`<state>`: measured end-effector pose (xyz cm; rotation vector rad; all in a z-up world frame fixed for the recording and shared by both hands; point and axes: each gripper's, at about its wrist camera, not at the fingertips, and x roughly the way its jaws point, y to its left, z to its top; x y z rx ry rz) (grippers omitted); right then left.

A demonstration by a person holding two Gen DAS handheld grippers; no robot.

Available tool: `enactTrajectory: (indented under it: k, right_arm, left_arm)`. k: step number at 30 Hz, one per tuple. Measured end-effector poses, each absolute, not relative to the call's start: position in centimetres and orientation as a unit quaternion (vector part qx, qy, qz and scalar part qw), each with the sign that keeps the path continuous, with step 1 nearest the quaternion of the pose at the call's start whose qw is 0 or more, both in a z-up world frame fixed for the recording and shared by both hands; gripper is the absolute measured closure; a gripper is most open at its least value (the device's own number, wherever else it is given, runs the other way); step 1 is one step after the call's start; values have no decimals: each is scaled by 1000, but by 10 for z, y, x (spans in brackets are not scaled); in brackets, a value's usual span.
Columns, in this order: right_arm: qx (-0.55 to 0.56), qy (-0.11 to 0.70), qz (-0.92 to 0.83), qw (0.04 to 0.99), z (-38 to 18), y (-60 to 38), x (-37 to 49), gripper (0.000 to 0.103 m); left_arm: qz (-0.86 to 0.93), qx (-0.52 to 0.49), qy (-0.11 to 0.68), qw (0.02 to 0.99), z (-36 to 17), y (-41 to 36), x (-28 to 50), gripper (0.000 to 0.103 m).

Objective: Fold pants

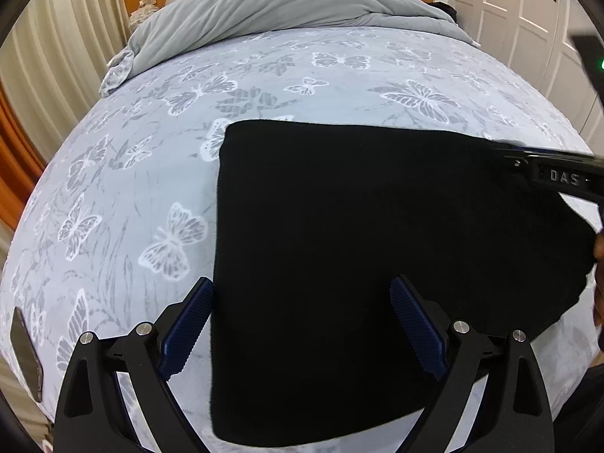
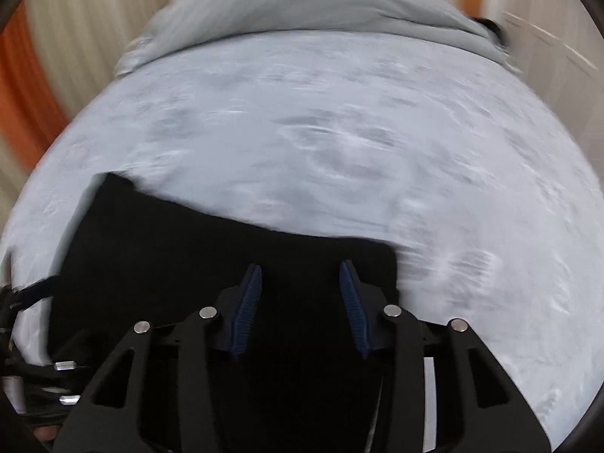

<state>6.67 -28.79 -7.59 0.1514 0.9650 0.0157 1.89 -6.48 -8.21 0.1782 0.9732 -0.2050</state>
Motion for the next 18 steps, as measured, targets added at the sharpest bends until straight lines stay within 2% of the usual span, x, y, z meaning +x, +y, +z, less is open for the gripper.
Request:
enactTrajectory:
  k: [3, 5, 6, 7, 11, 12, 13, 15, 16, 18]
  right_arm:
    - [75, 434, 5, 898, -55, -295, 47, 66]
    - [89, 437, 12, 895, -52, -302, 35, 57]
    - [108, 445, 16, 889, -54, -308, 29, 45]
    - [127, 452, 21, 883, -57, -314, 24, 39]
    - [183, 483, 78, 853, -74, -320, 5, 39]
    - [181, 492, 89, 847, -78, -316, 4, 33]
    - [178, 499, 95, 843, -82, -311, 1, 32]
    - [156, 503, 93, 845, -88, -298, -2, 31]
    - [133, 504, 89, 849, -87, -290, -3, 36]
    - [78, 499, 84, 859, -87, -269, -4, 37]
  left_arm:
    - [-102, 61, 462, 879, -73, -55, 20, 11]
    - [-107, 35, 467, 877, -68, -43, 23, 11]
    - [-108, 24, 471, 875, -68, -39, 24, 11]
    - [-107, 12, 477, 872, -68, -33, 25, 11]
    - [-94, -14, 474, 875, -68, -13, 24, 11]
    - [-92, -14, 469, 878, -66, -9, 22, 11]
    - [-90, -14, 465, 881, -65, -7, 20, 11]
    - [-86, -13, 456, 886, -62, -3, 17, 11]
    - [-82, -12, 452, 888, -60, -1, 16, 11]
    - [-78, -13, 447, 891, -58, 1, 15, 11]
